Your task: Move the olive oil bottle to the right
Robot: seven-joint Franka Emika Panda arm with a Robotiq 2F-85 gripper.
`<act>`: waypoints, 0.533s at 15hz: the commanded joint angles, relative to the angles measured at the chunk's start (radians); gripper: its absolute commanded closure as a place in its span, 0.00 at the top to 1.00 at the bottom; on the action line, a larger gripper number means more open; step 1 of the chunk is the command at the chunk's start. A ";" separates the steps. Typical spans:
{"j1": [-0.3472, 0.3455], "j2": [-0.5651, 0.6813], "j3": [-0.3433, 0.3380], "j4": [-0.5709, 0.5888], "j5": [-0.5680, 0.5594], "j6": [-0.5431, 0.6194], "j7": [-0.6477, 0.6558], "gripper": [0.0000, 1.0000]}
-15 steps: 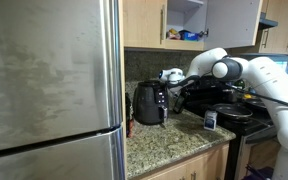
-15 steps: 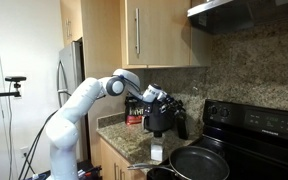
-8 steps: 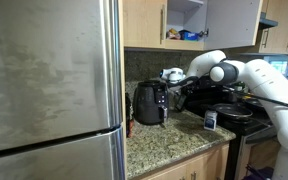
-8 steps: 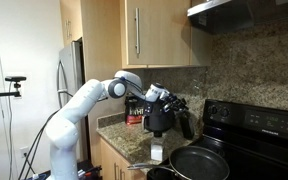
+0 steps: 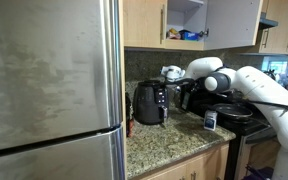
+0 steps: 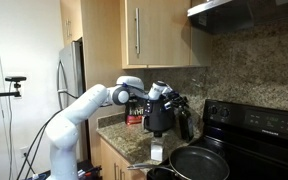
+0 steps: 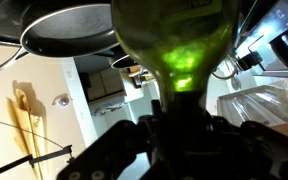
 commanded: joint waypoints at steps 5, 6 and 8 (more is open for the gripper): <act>-0.005 0.146 -0.090 0.317 0.037 -0.192 -0.198 0.09; -0.006 0.163 -0.094 0.333 0.044 -0.200 -0.203 0.09; -0.007 0.193 -0.096 0.360 0.071 -0.206 -0.194 0.09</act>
